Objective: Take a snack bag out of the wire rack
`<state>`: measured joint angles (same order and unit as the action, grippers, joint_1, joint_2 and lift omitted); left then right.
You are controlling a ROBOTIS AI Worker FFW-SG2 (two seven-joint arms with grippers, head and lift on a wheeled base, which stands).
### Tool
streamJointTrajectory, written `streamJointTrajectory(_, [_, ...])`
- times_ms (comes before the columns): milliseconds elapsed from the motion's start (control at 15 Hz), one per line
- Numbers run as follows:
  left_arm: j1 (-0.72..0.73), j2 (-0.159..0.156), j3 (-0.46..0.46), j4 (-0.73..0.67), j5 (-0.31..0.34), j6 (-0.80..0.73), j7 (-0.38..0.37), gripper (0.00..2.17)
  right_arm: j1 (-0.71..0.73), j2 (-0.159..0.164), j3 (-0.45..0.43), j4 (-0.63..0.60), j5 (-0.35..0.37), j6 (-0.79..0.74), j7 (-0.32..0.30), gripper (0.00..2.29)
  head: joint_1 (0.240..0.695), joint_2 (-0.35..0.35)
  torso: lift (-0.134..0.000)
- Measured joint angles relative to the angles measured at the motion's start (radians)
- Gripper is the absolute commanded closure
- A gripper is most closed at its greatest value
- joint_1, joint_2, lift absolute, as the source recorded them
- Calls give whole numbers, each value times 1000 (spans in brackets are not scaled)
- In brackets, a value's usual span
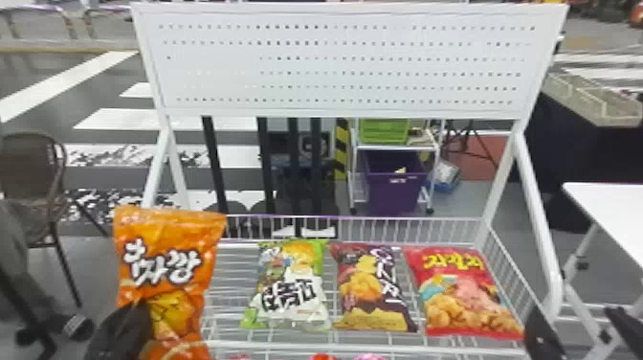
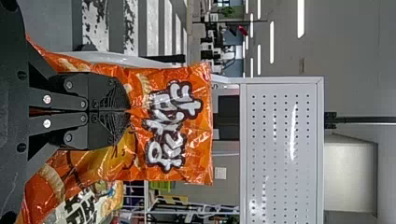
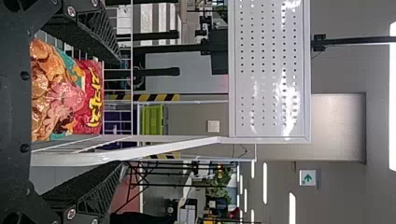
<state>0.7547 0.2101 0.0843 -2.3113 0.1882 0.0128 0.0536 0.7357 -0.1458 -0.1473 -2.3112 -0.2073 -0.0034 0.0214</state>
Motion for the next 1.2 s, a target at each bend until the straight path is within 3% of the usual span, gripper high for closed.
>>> streamJointTrajectory(800, [16,-2,-2,-20,-18,-1,1,2108,-7,-6,3,-1,0,15,-1,130,499,0,0])
streamJointTrajectory(1200, [12,-14,-14,-22,-30,1,-3,2108,-261,-57,164,182,-11,158,-54,130,499,0,0])
